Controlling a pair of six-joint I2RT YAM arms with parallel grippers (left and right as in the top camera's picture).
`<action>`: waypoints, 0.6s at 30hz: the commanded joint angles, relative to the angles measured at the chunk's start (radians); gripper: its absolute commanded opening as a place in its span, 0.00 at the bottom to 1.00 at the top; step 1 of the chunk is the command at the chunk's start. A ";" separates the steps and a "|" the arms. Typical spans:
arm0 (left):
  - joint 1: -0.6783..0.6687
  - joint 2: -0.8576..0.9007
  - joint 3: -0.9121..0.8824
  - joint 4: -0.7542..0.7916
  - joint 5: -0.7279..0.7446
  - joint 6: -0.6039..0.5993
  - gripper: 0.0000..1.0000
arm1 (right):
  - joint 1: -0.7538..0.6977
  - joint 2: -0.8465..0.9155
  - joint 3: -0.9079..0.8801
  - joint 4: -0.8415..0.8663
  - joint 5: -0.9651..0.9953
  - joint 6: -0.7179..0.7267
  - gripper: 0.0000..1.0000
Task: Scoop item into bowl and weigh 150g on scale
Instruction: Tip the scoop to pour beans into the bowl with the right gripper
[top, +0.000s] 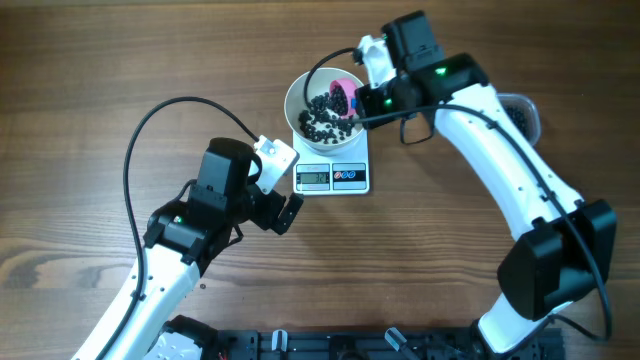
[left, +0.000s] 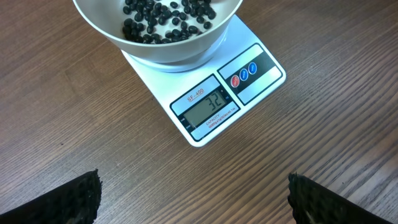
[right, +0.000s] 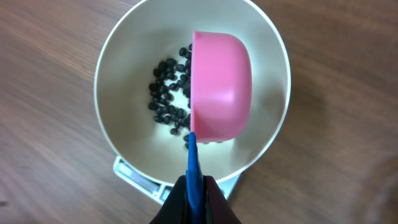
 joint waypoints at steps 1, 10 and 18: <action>0.004 0.004 -0.004 0.000 0.005 0.009 1.00 | 0.050 -0.032 -0.006 0.018 0.158 -0.112 0.04; 0.004 0.004 -0.004 0.000 0.005 0.009 1.00 | 0.129 -0.032 -0.006 0.056 0.367 -0.220 0.04; 0.005 0.004 -0.004 0.000 0.005 0.009 1.00 | 0.170 -0.032 -0.006 0.069 0.472 -0.272 0.05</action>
